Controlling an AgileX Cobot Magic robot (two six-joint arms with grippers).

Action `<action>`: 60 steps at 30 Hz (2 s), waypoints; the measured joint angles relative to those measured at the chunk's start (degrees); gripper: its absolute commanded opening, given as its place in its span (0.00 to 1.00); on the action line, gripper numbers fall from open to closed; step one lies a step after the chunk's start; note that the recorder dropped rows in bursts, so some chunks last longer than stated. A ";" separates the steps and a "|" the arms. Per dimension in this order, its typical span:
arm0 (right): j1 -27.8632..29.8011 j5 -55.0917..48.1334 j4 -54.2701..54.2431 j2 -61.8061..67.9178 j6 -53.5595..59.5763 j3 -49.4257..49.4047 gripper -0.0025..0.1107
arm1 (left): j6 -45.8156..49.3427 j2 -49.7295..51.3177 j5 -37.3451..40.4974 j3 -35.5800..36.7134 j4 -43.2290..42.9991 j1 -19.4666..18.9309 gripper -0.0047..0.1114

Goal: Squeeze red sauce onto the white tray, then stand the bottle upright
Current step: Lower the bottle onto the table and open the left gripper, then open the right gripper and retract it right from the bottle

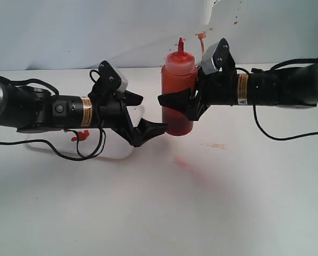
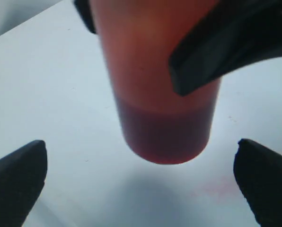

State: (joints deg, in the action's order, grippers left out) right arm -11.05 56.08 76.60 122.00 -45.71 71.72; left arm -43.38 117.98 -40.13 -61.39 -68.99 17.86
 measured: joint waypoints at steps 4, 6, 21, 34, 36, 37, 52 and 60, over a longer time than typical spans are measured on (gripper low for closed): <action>0.00 0.37 -2.53 2.87 4.71 0.01 0.02 | -1.02 0.00 0.35 0.00 0.00 -2.98 0.94; 0.00 0.59 -2.88 4.13 6.46 0.01 0.02 | -2.25 0.00 0.35 0.00 0.00 -4.30 0.94; 0.00 3.61 -4.61 8.88 8.68 0.12 0.02 | -3.73 0.00 0.59 0.00 0.00 -5.83 0.94; 0.10 2.77 -1.91 9.84 11.29 0.12 0.95 | -3.73 0.00 0.25 0.00 0.00 -5.83 0.94; 0.10 2.76 -1.91 9.84 11.29 0.12 0.95 | -3.73 0.00 0.25 0.00 0.00 -5.83 0.94; 0.10 2.76 -1.91 9.84 11.29 0.12 0.95 | -3.73 0.00 0.25 0.00 0.00 -5.83 0.94; 1.26 2.61 5.09 2.24 -5.38 0.12 0.95 | -3.73 0.00 0.25 0.00 0.00 -5.83 0.94; 3.99 -3.38 14.84 -2.09 -15.64 0.12 0.95 | -3.73 0.00 0.20 0.00 0.00 -5.83 0.94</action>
State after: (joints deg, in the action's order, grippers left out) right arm -7.05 52.71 91.44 119.90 -61.34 71.84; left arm -47.11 117.98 -39.93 -61.39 -68.99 12.03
